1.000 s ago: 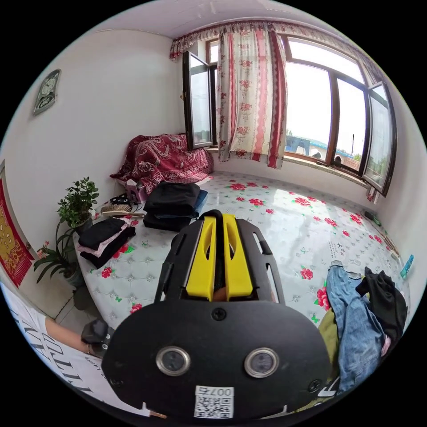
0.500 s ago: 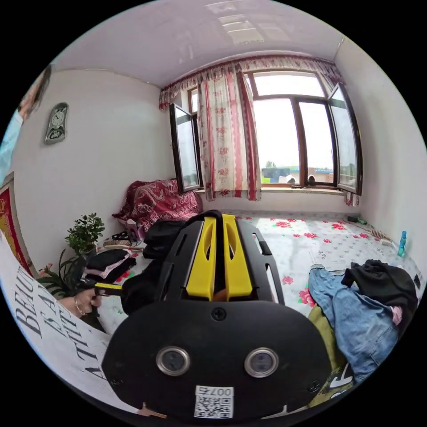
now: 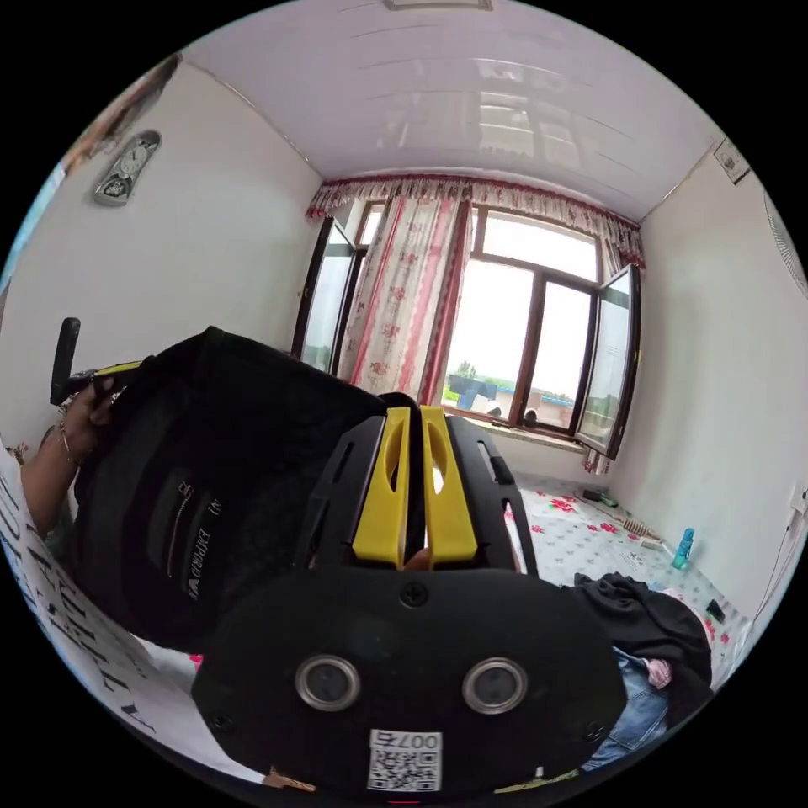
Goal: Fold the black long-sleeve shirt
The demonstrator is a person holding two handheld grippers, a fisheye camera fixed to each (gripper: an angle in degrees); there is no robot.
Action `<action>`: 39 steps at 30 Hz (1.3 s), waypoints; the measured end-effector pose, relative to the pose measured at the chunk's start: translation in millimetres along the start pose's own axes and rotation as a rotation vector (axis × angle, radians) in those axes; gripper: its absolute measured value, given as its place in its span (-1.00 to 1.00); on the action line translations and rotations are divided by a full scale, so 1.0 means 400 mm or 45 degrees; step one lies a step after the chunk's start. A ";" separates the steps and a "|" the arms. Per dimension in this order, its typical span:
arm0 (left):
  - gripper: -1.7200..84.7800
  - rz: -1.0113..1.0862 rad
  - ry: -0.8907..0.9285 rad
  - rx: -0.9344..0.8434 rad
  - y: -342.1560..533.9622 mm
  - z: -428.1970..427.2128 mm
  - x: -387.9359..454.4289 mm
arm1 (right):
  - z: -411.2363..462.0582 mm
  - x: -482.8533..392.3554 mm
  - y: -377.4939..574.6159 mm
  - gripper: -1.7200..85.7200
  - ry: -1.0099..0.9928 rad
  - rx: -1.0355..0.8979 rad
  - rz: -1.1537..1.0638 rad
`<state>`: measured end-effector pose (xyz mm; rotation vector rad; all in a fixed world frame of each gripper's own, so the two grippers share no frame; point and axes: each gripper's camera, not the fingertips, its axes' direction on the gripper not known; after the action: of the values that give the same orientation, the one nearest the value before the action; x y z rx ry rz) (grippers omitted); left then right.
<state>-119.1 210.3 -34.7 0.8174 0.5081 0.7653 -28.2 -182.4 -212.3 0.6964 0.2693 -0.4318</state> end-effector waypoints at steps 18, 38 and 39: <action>-0.80 -0.648 -0.136 -1.367 0.784 0.255 -0.178 | 0.587 0.022 0.799 -0.75 -0.046 -1.536 0.221; -0.83 -0.629 -0.072 -1.308 0.682 0.143 -0.328 | 0.515 0.301 0.702 -0.81 -0.375 -1.353 0.444; -0.81 -0.622 -0.061 -1.310 0.682 0.127 -0.326 | 0.504 0.281 0.712 -0.81 -0.418 -1.369 0.447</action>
<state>-277.2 209.2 227.7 -0.2473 0.1942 0.4473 223.3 -154.8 52.9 -0.3840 0.0366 -0.0193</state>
